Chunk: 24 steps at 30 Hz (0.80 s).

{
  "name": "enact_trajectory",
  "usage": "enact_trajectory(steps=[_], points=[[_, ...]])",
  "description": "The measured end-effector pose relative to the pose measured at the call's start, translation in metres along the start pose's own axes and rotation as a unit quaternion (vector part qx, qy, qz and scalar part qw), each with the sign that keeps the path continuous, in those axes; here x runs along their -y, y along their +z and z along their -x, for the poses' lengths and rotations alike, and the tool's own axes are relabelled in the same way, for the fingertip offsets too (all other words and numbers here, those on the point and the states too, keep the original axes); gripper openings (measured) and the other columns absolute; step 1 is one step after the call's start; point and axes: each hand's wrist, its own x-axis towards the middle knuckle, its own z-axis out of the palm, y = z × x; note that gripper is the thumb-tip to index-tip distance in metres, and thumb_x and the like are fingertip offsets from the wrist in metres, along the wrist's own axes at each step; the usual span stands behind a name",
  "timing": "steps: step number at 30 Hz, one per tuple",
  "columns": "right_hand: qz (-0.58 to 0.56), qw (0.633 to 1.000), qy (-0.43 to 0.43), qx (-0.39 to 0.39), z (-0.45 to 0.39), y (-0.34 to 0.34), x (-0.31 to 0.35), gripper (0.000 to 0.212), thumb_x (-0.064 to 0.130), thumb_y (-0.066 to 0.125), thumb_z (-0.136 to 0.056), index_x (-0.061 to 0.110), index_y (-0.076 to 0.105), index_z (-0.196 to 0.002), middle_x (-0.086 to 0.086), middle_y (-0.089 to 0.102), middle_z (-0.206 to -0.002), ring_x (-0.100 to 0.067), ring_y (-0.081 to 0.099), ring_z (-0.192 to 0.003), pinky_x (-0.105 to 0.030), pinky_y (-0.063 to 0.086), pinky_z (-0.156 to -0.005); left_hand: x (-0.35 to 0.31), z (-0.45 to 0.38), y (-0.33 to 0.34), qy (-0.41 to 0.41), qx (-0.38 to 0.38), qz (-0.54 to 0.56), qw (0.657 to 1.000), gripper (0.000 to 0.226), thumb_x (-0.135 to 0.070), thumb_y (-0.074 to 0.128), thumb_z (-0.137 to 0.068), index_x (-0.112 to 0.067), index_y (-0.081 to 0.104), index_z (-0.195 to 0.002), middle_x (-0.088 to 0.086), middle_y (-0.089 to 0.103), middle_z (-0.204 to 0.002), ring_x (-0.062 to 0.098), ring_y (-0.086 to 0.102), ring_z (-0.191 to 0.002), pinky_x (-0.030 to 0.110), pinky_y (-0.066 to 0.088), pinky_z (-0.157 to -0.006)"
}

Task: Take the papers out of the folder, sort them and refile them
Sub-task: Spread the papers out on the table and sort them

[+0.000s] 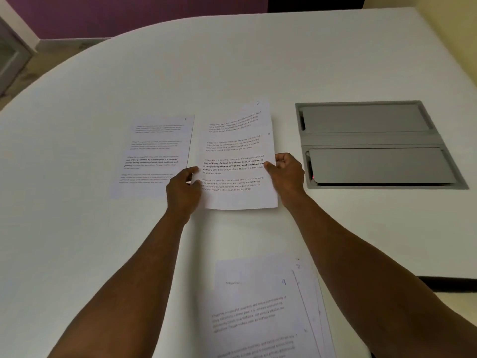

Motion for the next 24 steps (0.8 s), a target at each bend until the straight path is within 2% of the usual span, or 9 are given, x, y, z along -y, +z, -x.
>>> enact_trajectory(steps=[4,6,8,11,14,16,18,20,24], points=[[0.032,0.999,-0.001,0.016,-0.018,0.016,-0.011,0.028,0.019,0.07,-0.089,0.01,0.058,-0.112,-0.003,0.067,-0.107,-0.009,0.059,-0.082,-0.004,0.037,-0.051,0.01,-0.016,0.009,0.015,0.012,-0.073,0.997,0.035,-0.009,0.057,-0.09,-0.018,0.064,-0.123,0.003,0.067,-0.114,0.022,0.063,-0.095,0.033,0.05,-0.094],[0.049,0.998,0.002,0.028,-0.023,0.022,-0.017,0.03,0.019,0.07,-0.088,0.009,0.056,-0.113,-0.005,0.068,-0.113,-0.01,0.059,-0.083,-0.006,0.039,-0.055,0.014,-0.02,0.013,0.031,0.009,-0.107,0.994,0.036,-0.007,0.056,-0.089,-0.014,0.063,-0.123,0.009,0.067,-0.116,0.026,0.064,-0.102,0.037,0.049,-0.097],[0.061,0.998,0.0,0.03,-0.028,0.026,-0.021,0.034,0.019,0.071,-0.087,0.009,0.055,-0.115,-0.008,0.067,-0.116,-0.011,0.06,-0.085,-0.008,0.043,-0.06,0.015,-0.022,0.017,0.057,0.006,-0.146,0.988,0.036,-0.005,0.056,-0.089,-0.01,0.063,-0.124,0.014,0.065,-0.118,0.029,0.062,-0.106,0.032,0.046,-0.098],[0.065,0.998,-0.007,0.027,-0.03,0.028,-0.018,0.047,0.019,0.073,-0.086,0.01,0.049,-0.126,-0.01,0.065,-0.12,-0.017,0.064,-0.094,-0.01,0.043,-0.064,0.016,-0.023,0.018,0.1,0.001,-0.214,0.972,0.034,-0.003,0.057,-0.087,-0.005,0.063,-0.121,0.018,0.058,-0.121,0.033,0.057,-0.109,0.026,0.039,-0.091],[0.12,0.991,-0.061,-0.003,-0.021,0.029,-0.017,0.066,0.025,0.074,-0.084,0.01,0.039,-0.139,-0.011,0.057,-0.127,-0.019,0.057,-0.108,-0.014,0.043,-0.076,0.022,-0.02,0.018,0.131,-0.008,-0.309,0.942,0.027,-0.01,0.06,-0.086,-0.007,0.067,-0.111,0.019,0.052,-0.124,0.04,0.051,-0.109,0.04,0.043,-0.087],[0.24,0.959,-0.144,-0.048,-0.025,0.038,-0.032,0.067,0.036,0.071,-0.085,0.01,0.042,-0.14,-0.011,0.048,-0.136,-0.023,0.047,-0.121,-0.028,0.043,-0.095,0.036,-0.029,0.03,0.162,-0.024,-0.379,0.911,0.024,-0.02,0.062,-0.084,-0.011,0.068,-0.106,0.018,0.052,-0.129,0.042,0.05,-0.111,0.048,0.043,-0.087],[0.312,0.924,-0.22,-0.024,-0.019,0.041,-0.041,0.06,0.045,0.063,-0.089,0.011,0.05,-0.137,-0.011,0.045,-0.145,-0.026,0.041,-0.132,-0.038,0.036,-0.106,0.039,-0.028,0.031,0.184,-0.031,-0.398,0.898,0.028,-0.032,0.06,-0.085,-0.015,0.066,-0.105,0.015,0.051,-0.136,0.04,0.047,-0.121,0.051,0.039,-0.094],[0.351,0.9,-0.254,0.042,-0.016,0.044,-0.048,0.06,0.052,0.056,-0.09,0.013,0.052,-0.136,-0.009,0.04,-0.151,-0.025,0.034,-0.139,-0.04,0.028,-0.114,0.044,-0.031,0.031,0.185,-0.023,-0.411,0.892,0.035,-0.041,0.054,-0.088,-0.017,0.063,-0.112,0.013,0.046,-0.143,0.039,0.039,-0.132,0.054,0.032,-0.105],[0.405,0.871,-0.254,0.115,-0.015,0.046,-0.058,0.071,0.059,0.045,-0.093,0.018,0.031,-0.15,-0.005,0.021,-0.16,-0.022,0.015,-0.148,-0.038,0.012,-0.119,0.052,-0.036,0.033,0.132,0.009,-0.397,0.908,0.045,-0.045,0.044,-0.095,-0.016,0.051,-0.128,0.016,0.034,-0.152,0.039,0.027,-0.14,0.055,0.023,-0.113]])
